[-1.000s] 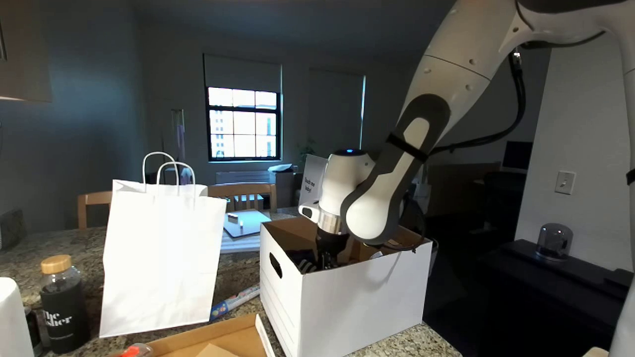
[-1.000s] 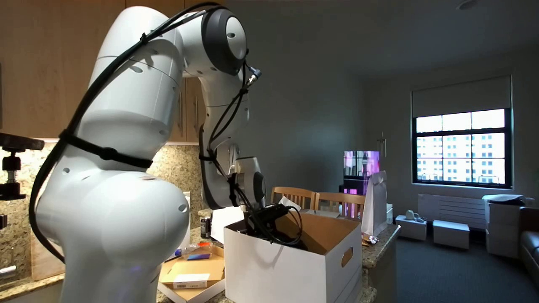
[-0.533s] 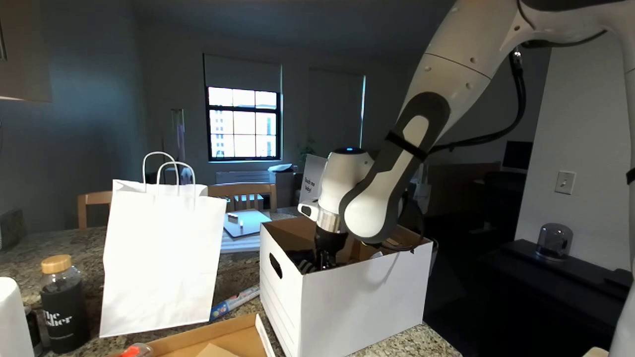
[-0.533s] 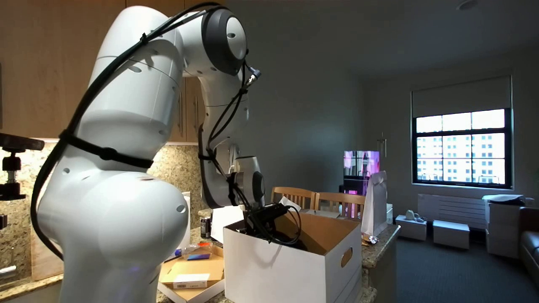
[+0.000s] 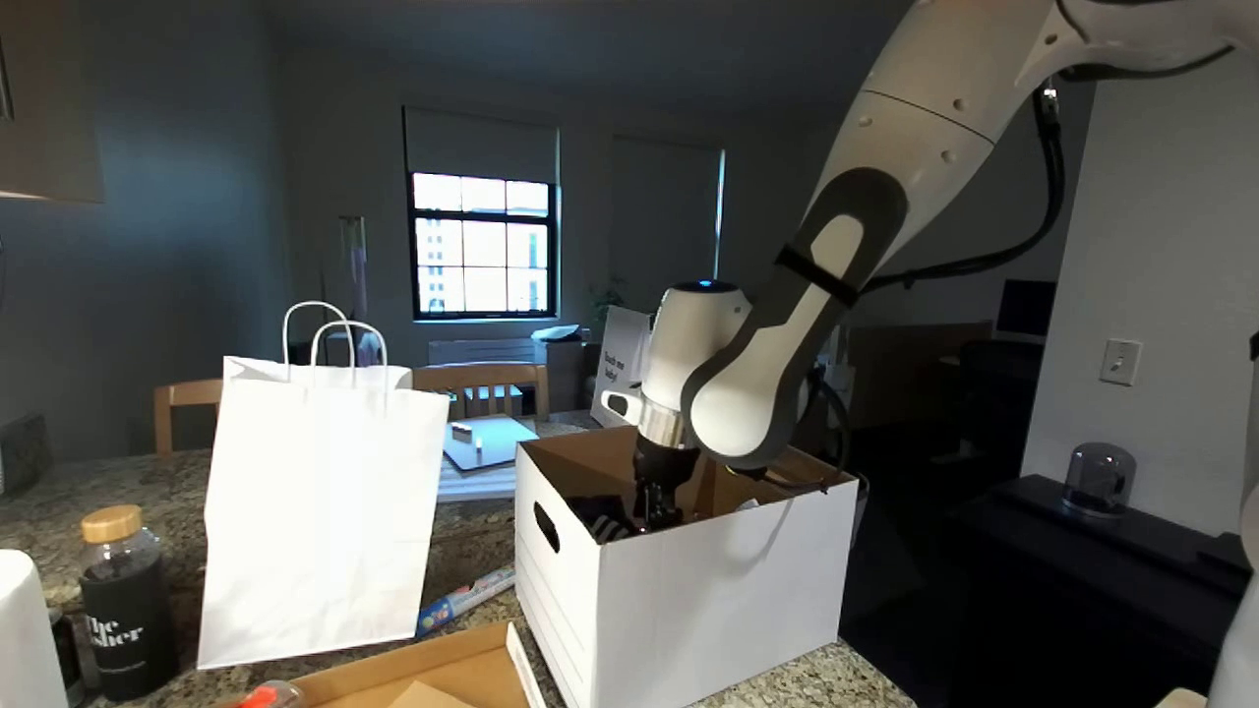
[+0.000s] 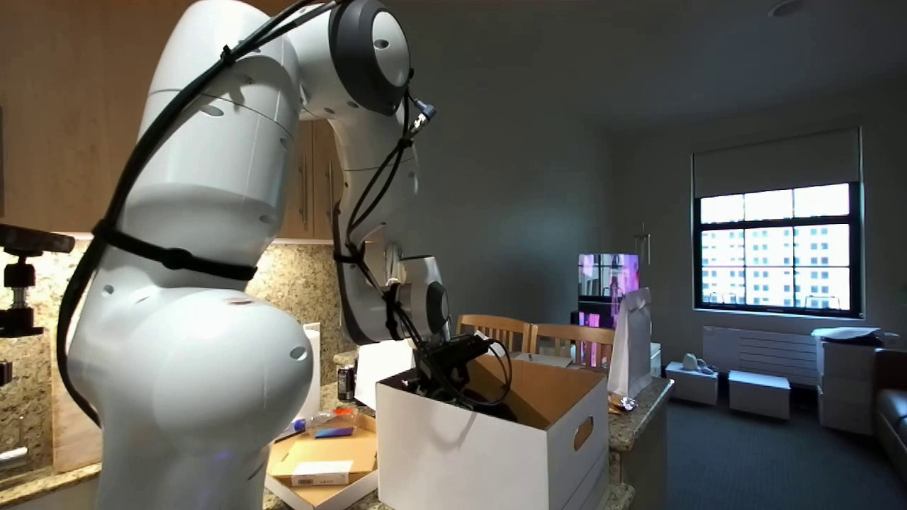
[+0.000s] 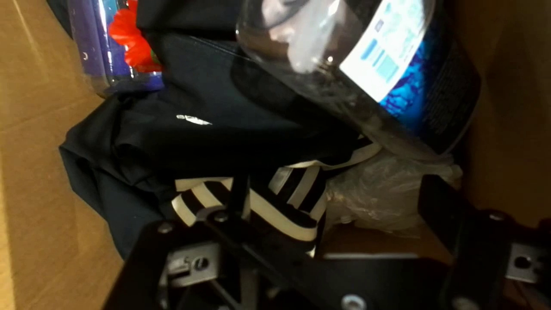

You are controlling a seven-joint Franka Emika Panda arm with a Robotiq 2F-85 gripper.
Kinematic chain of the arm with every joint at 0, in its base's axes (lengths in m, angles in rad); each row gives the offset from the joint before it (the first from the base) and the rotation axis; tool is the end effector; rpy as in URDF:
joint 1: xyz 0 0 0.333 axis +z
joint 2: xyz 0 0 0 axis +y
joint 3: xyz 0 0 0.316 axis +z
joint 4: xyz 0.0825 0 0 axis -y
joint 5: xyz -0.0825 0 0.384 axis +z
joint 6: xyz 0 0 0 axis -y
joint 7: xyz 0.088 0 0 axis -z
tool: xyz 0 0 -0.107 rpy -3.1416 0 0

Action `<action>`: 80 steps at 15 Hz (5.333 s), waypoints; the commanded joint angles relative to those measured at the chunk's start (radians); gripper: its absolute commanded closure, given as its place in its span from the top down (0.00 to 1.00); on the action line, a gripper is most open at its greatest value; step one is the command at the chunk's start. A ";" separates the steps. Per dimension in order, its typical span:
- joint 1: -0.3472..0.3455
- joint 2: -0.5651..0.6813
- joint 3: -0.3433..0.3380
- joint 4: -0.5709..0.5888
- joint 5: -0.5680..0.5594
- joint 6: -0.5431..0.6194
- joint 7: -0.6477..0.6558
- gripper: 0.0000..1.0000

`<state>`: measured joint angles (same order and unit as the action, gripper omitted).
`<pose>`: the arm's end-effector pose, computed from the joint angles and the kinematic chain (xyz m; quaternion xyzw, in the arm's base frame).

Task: Pick up two bottles from the box and put them on the box cover

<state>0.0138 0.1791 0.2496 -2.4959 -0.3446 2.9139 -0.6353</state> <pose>0.4691 0.1503 0.2423 0.8140 0.5663 0.1145 0.0597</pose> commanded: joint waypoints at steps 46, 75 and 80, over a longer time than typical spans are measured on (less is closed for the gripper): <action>-0.039 -0.137 -0.108 -0.098 0.342 -0.065 -0.676 1.00; -0.065 -0.016 -0.071 -0.126 0.421 0.098 -0.751 1.00; -0.069 0.018 -0.078 -0.121 0.373 0.151 -0.719 1.00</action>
<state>-0.0376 0.1820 0.1649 -2.5828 0.0672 2.9969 -1.3696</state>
